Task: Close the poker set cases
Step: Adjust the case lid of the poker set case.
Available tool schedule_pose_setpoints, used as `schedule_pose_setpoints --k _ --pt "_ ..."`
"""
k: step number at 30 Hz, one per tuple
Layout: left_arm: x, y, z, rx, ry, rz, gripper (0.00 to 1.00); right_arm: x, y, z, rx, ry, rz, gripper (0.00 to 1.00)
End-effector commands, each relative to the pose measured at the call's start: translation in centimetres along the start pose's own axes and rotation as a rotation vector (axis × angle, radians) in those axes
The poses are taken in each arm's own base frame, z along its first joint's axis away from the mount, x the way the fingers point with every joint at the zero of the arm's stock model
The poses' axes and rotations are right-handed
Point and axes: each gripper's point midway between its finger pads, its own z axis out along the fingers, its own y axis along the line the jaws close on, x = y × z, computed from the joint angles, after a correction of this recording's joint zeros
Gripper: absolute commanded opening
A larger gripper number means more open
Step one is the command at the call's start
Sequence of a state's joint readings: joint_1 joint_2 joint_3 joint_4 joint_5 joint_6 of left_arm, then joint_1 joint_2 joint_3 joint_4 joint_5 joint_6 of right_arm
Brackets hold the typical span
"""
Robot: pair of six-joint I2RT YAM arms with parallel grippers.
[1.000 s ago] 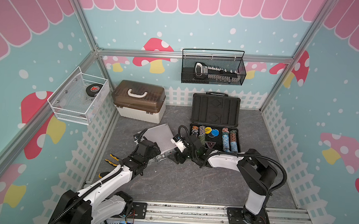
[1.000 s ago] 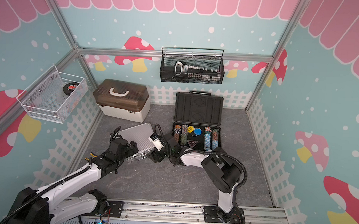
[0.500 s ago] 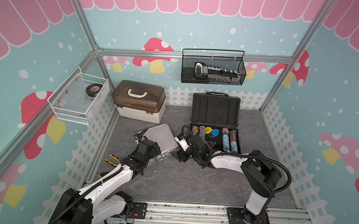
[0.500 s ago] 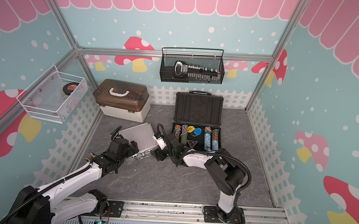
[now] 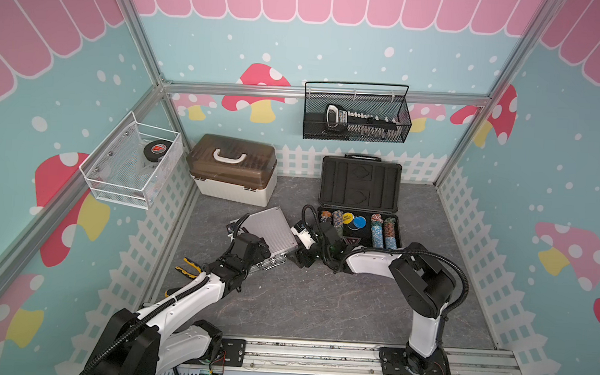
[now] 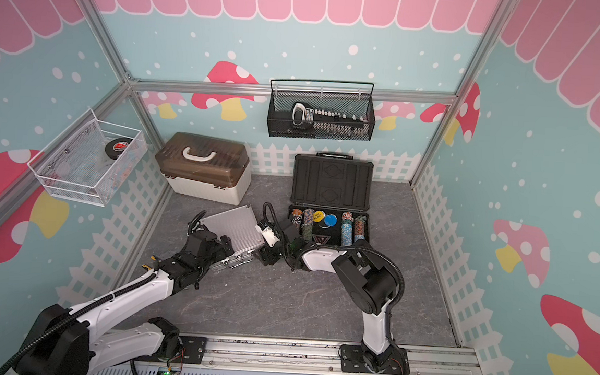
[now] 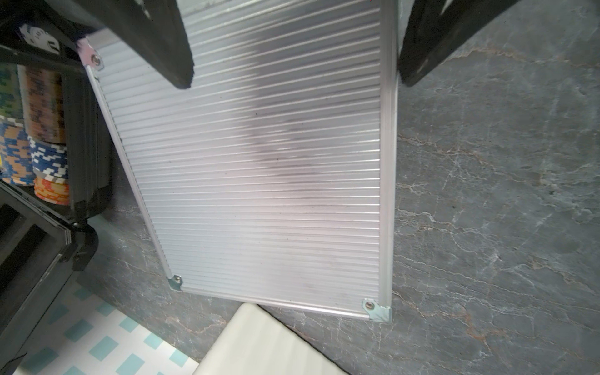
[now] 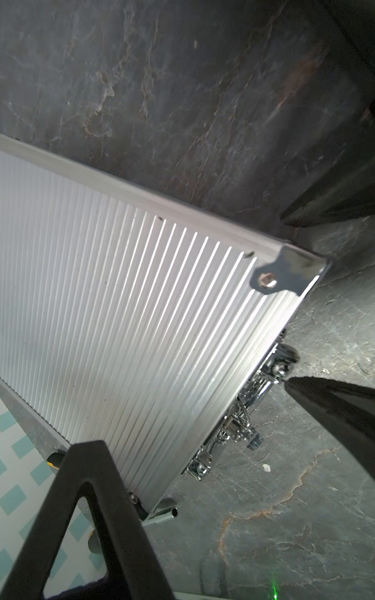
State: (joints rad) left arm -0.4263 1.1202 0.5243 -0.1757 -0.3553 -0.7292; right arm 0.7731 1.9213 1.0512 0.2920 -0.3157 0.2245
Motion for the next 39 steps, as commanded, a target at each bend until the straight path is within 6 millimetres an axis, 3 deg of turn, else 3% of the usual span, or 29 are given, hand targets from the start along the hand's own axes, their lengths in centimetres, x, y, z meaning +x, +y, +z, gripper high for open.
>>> schedule_pose_setpoints --k 1,6,14,23,30,39 --pt "-0.5 -0.6 0.3 0.016 -0.01 -0.024 0.99 -0.5 0.7 0.6 -0.042 -0.003 -0.023 0.73" --pt "0.2 0.7 0.3 -0.034 0.002 -0.023 0.99 -0.6 0.8 0.7 -0.051 -0.004 -0.024 0.73" --pt "1.2 0.4 0.5 0.011 0.027 -0.05 0.99 -0.8 1.3 1.1 -0.089 -0.006 -0.016 0.73" --pt "2.5 2.4 -0.5 -0.03 0.042 -0.075 0.99 -1.0 1.5 1.1 -0.1 -0.011 -0.013 0.72" --pt "3.8 1.0 0.7 0.057 0.076 -0.133 0.99 -1.1 1.8 1.4 -0.117 -0.011 -0.005 0.72" --pt "2.6 -0.3 0.8 0.099 0.043 -0.126 0.99 -1.7 2.6 1.4 -0.155 -0.021 -0.008 0.7"
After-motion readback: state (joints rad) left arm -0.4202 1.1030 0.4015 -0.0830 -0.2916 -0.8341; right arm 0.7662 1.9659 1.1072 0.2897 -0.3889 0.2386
